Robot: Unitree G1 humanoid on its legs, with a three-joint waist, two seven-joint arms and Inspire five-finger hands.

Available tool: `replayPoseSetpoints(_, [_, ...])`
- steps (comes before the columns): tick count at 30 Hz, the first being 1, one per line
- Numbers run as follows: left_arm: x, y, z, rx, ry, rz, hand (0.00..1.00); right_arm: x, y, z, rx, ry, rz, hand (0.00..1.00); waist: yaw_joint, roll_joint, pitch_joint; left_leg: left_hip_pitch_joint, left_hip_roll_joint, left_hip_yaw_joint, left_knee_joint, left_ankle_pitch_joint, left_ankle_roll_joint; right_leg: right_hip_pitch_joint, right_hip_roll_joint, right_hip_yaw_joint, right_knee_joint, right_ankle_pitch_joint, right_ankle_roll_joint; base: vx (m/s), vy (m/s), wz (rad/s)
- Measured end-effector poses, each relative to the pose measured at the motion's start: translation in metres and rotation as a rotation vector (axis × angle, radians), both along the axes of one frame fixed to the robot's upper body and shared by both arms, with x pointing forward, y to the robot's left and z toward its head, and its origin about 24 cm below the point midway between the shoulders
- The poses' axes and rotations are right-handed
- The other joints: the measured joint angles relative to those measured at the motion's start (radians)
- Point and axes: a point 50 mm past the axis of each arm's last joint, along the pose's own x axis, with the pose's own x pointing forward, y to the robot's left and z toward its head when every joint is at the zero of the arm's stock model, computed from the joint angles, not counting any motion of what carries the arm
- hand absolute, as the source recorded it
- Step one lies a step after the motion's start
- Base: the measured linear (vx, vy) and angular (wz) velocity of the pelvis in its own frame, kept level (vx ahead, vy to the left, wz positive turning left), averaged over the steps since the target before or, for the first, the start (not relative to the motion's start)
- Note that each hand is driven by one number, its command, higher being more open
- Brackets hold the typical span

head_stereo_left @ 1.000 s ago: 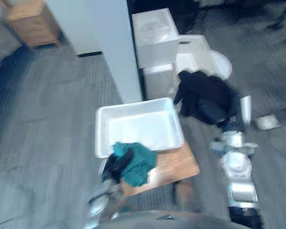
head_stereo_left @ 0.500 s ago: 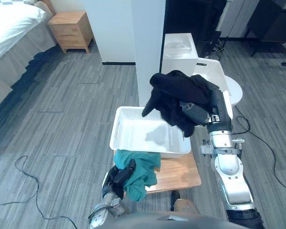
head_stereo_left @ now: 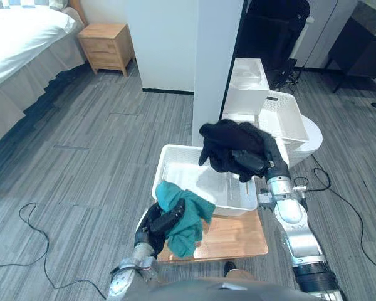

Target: Tidy up the quilt and then pick up the clothes from the bed and put them into the laundry hamper

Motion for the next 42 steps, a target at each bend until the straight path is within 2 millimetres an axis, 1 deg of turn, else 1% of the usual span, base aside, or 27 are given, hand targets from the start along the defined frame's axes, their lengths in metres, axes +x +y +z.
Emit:
replayPoseSetpoints(1, [0.002,0.001,0.005,-0.021,-0.029,-0.001,0.00,0.000,-0.002,-0.005,-0.013,0.024,-0.001,1.00,0.001,0.000,0.000,0.000,-0.004,-0.002,-0.007,0.002,0.003,-0.001,-0.002,-0.001,0.000,0.001,0.001,-0.03,0.034,0.14])
replayPoseSetpoints(3, [0.010,0.006,0.023,-0.078,-0.117,0.006,0.00,-0.003,-0.009,-0.021,-0.078,0.118,0.003,1.00,0.003,0.000,0.000,0.008,-0.019,-0.007,-0.033,0.014,0.008,0.000,-0.010,-0.004,0.000,0.007,0.006,-0.03,0.026,0.08])
replayPoseSetpoints(4, [0.011,0.007,0.026,-0.088,-0.134,0.009,0.00,-0.003,-0.011,-0.024,-0.099,0.136,0.006,1.00,0.004,0.001,0.000,0.012,-0.023,-0.007,-0.042,0.017,0.005,0.000,-0.012,-0.004,0.000,0.007,0.007,0.00,0.000,0.00])
replayPoseSetpoints(6, [0.016,0.011,0.034,-0.104,-0.174,0.023,0.00,-0.004,-0.012,-0.029,-0.147,0.168,0.015,1.00,0.005,0.001,0.000,0.020,-0.029,-0.006,-0.063,0.027,0.010,0.000,-0.013,-0.004,0.001,0.009,0.005,-0.03,0.021,0.00])
replayPoseSetpoints(9, [0.023,0.015,0.042,-0.091,-0.226,0.042,0.00,-0.004,-0.012,-0.029,-0.197,0.171,0.025,1.00,0.010,0.001,-0.002,0.037,-0.035,-0.004,-0.098,0.045,0.015,0.001,-0.011,-0.005,0.001,0.011,0.003,-0.02,0.003,0.01])
replayPoseSetpoints(12, [0.042,0.026,0.055,-0.026,-0.290,0.087,0.00,0.001,-0.009,-0.028,-0.233,0.167,0.042,1.00,0.010,0.001,-0.002,0.053,-0.039,-0.006,-0.132,0.068,0.016,0.005,-0.008,-0.011,0.001,0.013,0.002,-0.04,0.000,0.02])
replayPoseSetpoints(14, [0.061,0.045,0.071,0.108,-0.362,0.183,0.00,0.005,-0.008,-0.025,-0.257,0.155,0.051,1.00,0.007,0.001,-0.003,0.070,-0.040,-0.012,-0.160,0.087,0.016,0.016,0.002,-0.017,0.000,0.013,0.001,-0.05,-0.012,0.08])
replayPoseSetpoints(16, [0.069,0.057,0.083,0.141,-0.420,0.264,0.00,0.006,-0.011,-0.022,-0.294,0.150,0.052,1.00,0.006,-0.001,-0.009,0.070,-0.041,-0.019,-0.175,0.099,0.016,0.016,0.003,-0.021,0.000,0.013,0.001,-0.03,-0.005,0.13])
replayPoseSetpoints(17, [0.071,0.064,0.090,0.171,-0.456,0.308,0.00,0.007,-0.016,-0.020,-0.318,0.147,0.049,1.00,0.007,0.000,-0.010,0.071,-0.043,-0.021,-0.181,0.105,0.016,0.016,0.004,-0.023,0.000,0.013,0.001,-0.01,0.000,0.09])
replayPoseSetpoints(20, [0.071,0.079,0.096,0.241,-0.477,0.400,0.00,0.008,-0.024,-0.013,-0.330,0.129,0.034,1.00,0.006,0.001,-0.011,0.071,-0.045,-0.022,-0.181,0.114,0.016,0.016,0.004,-0.023,-0.002,0.013,0.001,0.00,0.000,0.01])
replayPoseSetpoints(22, [0.071,0.080,0.097,0.249,-0.471,0.422,0.00,0.007,-0.027,-0.009,-0.315,0.111,0.022,1.00,0.004,0.001,-0.011,0.070,-0.046,-0.021,-0.181,0.114,0.017,0.016,0.003,-0.023,-0.003,0.013,0.001,0.00,0.000,0.00])
replayPoseSetpoints(24, [0.073,0.077,0.097,0.322,-0.463,0.442,0.00,0.003,-0.029,0.003,-0.275,0.061,0.004,1.00,-0.013,0.001,-0.011,0.070,-0.048,-0.017,-0.181,0.112,0.014,0.013,0.003,-0.016,-0.003,0.013,0.001,0.00,0.008,-0.04])
replayPoseSetpoints(25, [0.076,0.074,0.098,0.364,-0.468,0.434,0.00,0.000,-0.032,0.007,-0.275,0.040,-0.008,1.00,-0.015,0.000,-0.011,0.070,-0.049,-0.010,-0.181,0.111,0.012,0.008,0.003,-0.012,-0.004,0.013,0.001,-0.01,0.023,-0.28])
replayPoseSetpoints(26, [0.084,0.067,0.098,0.424,-0.478,0.409,0.00,-0.006,-0.037,0.013,-0.264,0.011,-0.029,1.00,-0.016,-0.001,-0.013,0.068,-0.051,0.012,-0.181,0.107,0.009,-0.007,0.003,0.013,-0.004,0.013,0.001,-0.01,0.022,-0.35])
replayPoseSetpoints(28, [0.092,0.064,0.096,0.471,-0.474,0.390,0.00,-0.010,-0.041,0.015,-0.253,0.003,-0.047,1.00,-0.022,-0.002,-0.013,0.068,-0.052,0.030,-0.181,0.106,0.008,-0.020,0.004,0.030,-0.003,0.013,0.001,-0.01,0.019,-0.37])
replayPoseSetpoints(29, [0.099,0.061,0.091,0.505,-0.452,0.371,0.00,-0.013,-0.045,0.014,-0.253,0.008,-0.061,1.00,-0.042,-0.005,-0.015,0.068,-0.053,0.048,-0.181,0.103,0.007,-0.031,0.006,0.048,-0.004,0.013,0.001,-0.01,0.020,-0.42])
replayPoseSetpoints(32, [0.106,0.053,0.081,0.595,-0.399,0.311,0.00,-0.028,-0.056,0.003,-0.245,0.063,-0.110,1.00,-0.074,-0.009,-0.021,0.075,-0.050,0.090,-0.181,0.095,0.000,-0.049,0.017,0.083,-0.011,0.017,-0.003,0.02,0.007,-0.48])
replayPoseSetpoints(34, [0.108,0.050,0.069,0.660,-0.349,0.263,0.00,-0.047,-0.066,-0.011,-0.227,0.129,-0.168,1.00,-0.105,-0.009,-0.023,0.082,-0.041,0.119,-0.181,0.093,-0.003,-0.056,0.031,0.105,-0.021,0.023,-0.007,0.04,-0.022,-0.37])
replayPoseSetpoints(35, [0.110,0.049,0.066,0.679,-0.338,0.251,0.00,-0.052,-0.068,-0.014,-0.223,0.146,-0.179,1.00,-0.112,-0.009,-0.023,0.082,-0.038,0.122,-0.181,0.093,-0.004,-0.057,0.034,0.107,-0.023,0.024,-0.008,0.05,-0.047,-0.21])
replayPoseSetpoints(36, [0.114,0.048,0.059,0.708,-0.307,0.229,0.00,-0.063,-0.073,-0.021,-0.227,0.185,-0.196,1.00,-0.126,-0.009,-0.023,0.080,-0.033,0.126,-0.181,0.092,-0.006,-0.057,0.040,0.108,-0.033,0.029,-0.011,0.04,-0.043,-0.12])
replayPoseSetpoints(39, [0.124,0.047,0.052,0.732,-0.265,0.211,0.00,-0.076,-0.074,-0.025,-0.225,0.218,-0.200,1.00,-0.138,-0.004,-0.026,0.060,-0.023,0.136,-0.177,0.093,-0.010,-0.083,0.051,0.117,-0.035,0.033,-0.013,0.02,-0.047,-0.11])
replayPoseSetpoints(42, [0.130,0.049,0.048,0.741,-0.236,0.220,0.00,-0.078,-0.069,-0.019,-0.215,0.193,-0.180,1.00,-0.157,0.001,-0.029,0.039,-0.020,0.141,-0.177,0.094,-0.012,-0.107,0.055,0.122,-0.035,0.037,-0.015,0.00,-0.037,-0.07])
